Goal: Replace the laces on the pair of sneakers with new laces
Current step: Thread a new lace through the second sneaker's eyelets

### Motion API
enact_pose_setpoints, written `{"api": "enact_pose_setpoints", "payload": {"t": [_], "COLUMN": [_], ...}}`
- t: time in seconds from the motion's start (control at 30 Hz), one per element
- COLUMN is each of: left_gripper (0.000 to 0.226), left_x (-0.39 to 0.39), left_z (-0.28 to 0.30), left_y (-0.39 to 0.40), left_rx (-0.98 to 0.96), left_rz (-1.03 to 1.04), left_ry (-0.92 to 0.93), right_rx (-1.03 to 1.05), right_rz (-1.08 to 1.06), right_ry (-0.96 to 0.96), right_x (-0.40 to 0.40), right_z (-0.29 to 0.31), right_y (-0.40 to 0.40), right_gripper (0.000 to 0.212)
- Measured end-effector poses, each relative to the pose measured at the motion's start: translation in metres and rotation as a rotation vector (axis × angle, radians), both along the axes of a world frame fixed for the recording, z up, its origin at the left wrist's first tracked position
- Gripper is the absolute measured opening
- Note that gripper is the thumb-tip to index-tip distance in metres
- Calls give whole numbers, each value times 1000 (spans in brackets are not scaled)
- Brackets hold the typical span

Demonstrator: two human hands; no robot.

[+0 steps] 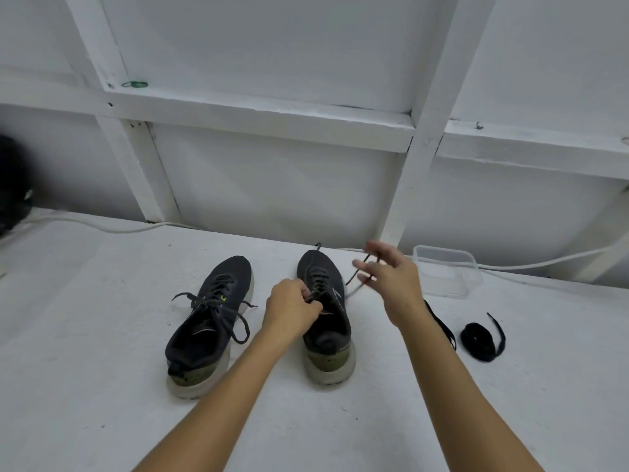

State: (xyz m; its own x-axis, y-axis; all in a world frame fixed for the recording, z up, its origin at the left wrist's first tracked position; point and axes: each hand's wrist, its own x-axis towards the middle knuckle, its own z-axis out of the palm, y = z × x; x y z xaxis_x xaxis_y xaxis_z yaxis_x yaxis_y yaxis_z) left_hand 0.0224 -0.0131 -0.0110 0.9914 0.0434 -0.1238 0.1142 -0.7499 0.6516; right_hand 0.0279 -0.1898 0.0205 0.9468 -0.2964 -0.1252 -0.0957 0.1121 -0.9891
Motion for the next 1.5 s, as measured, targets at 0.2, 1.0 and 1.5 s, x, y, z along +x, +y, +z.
{"api": "enact_pose_setpoints", "payload": {"t": [0.2, 1.0, 1.5], "left_gripper": [15, 45, 8], "left_x": [-3, 32, 18], "left_z": [4, 61, 31], "left_y": [5, 25, 41], "left_rx": [21, -350, -442], "left_rz": [30, -296, -304], "left_ry": [-66, -107, 125], "right_rx": [261, -456, -326], "right_rz": [-179, 565, 428], "right_ry": [-98, 86, 111], "right_x": [6, 5, 8], "right_z": [19, 19, 16], "right_y": [-4, 33, 24], "right_gripper": [32, 11, 10]}}
